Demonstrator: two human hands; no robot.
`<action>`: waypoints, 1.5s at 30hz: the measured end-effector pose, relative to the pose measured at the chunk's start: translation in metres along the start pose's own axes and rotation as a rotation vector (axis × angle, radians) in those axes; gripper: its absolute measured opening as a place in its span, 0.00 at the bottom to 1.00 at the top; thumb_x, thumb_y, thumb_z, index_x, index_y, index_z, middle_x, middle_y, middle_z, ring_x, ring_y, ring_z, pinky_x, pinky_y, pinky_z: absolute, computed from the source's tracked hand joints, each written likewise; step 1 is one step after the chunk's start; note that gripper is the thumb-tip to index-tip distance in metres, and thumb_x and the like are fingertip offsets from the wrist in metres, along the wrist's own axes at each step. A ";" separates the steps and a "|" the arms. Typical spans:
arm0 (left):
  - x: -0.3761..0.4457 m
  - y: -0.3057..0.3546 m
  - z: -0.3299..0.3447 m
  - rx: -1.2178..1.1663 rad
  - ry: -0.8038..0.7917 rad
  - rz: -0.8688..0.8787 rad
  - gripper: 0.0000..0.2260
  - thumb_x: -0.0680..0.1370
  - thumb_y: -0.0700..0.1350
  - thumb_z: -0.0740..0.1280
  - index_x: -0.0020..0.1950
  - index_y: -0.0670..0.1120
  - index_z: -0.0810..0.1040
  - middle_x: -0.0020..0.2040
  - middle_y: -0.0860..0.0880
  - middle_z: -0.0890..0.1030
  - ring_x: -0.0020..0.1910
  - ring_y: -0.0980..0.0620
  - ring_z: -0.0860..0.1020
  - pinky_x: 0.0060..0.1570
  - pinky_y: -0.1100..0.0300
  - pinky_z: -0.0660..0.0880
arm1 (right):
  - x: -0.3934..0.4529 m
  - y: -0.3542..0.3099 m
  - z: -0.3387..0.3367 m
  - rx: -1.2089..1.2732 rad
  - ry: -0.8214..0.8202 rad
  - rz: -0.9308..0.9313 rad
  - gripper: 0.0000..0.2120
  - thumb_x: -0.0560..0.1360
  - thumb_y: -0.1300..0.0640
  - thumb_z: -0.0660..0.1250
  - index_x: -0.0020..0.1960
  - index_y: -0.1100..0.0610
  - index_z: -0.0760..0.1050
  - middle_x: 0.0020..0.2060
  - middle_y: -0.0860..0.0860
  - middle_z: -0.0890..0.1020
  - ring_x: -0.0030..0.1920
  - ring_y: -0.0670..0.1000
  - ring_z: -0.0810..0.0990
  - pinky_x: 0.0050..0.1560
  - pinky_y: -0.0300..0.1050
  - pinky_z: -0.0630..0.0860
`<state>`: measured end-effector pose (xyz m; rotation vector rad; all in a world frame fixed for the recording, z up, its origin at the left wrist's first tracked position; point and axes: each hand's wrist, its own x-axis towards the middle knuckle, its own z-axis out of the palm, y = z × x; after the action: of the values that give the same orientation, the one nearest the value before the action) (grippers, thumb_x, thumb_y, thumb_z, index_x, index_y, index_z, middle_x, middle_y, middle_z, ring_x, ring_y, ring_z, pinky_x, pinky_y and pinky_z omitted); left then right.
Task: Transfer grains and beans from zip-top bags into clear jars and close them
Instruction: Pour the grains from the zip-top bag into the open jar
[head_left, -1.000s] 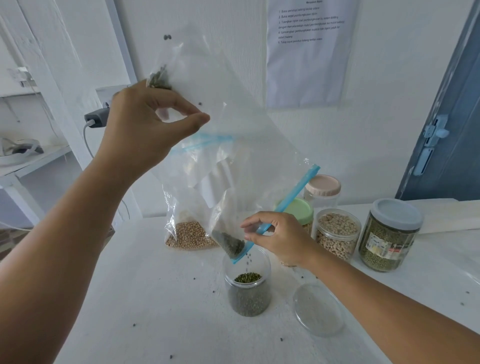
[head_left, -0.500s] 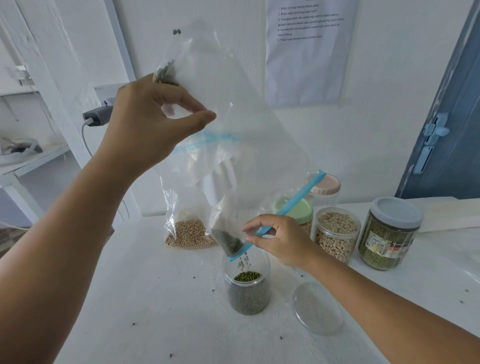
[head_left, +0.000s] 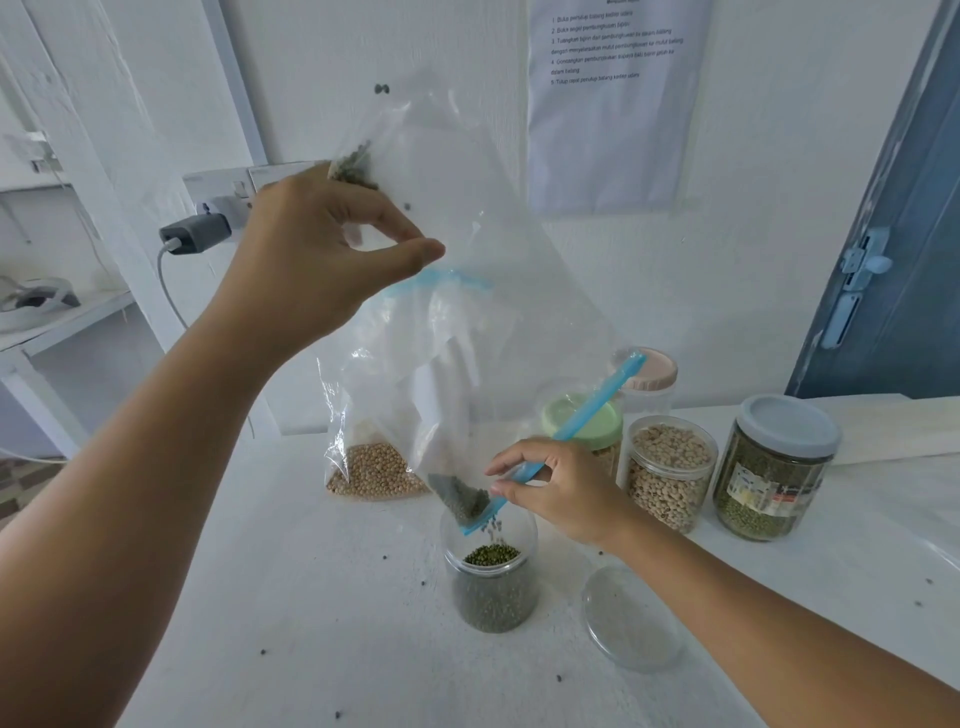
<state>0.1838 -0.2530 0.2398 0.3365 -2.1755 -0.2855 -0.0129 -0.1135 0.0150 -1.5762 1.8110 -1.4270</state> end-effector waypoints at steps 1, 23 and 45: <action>0.000 0.000 0.000 0.000 -0.003 0.002 0.07 0.75 0.59 0.77 0.45 0.57 0.87 0.43 0.59 0.81 0.43 0.57 0.76 0.43 0.64 0.70 | 0.000 0.000 0.000 0.004 -0.005 0.001 0.07 0.75 0.58 0.78 0.51 0.48 0.86 0.46 0.40 0.86 0.51 0.44 0.84 0.58 0.42 0.81; -0.001 -0.004 -0.010 0.018 -0.041 0.006 0.05 0.75 0.58 0.77 0.44 0.58 0.85 0.39 0.66 0.81 0.42 0.60 0.76 0.43 0.69 0.71 | 0.003 -0.006 0.001 0.080 -0.013 -0.007 0.10 0.76 0.59 0.77 0.50 0.43 0.86 0.50 0.39 0.86 0.58 0.44 0.83 0.67 0.52 0.77; -0.007 -0.002 -0.008 -0.002 -0.002 -0.035 0.06 0.75 0.58 0.78 0.42 0.58 0.86 0.45 0.57 0.83 0.45 0.61 0.77 0.44 0.68 0.71 | 0.008 -0.007 0.009 0.036 0.014 -0.073 0.11 0.75 0.62 0.77 0.46 0.45 0.87 0.44 0.39 0.85 0.49 0.46 0.84 0.52 0.36 0.78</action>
<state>0.1950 -0.2529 0.2384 0.3730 -2.1729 -0.3076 -0.0049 -0.1241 0.0196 -1.6342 1.7420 -1.4985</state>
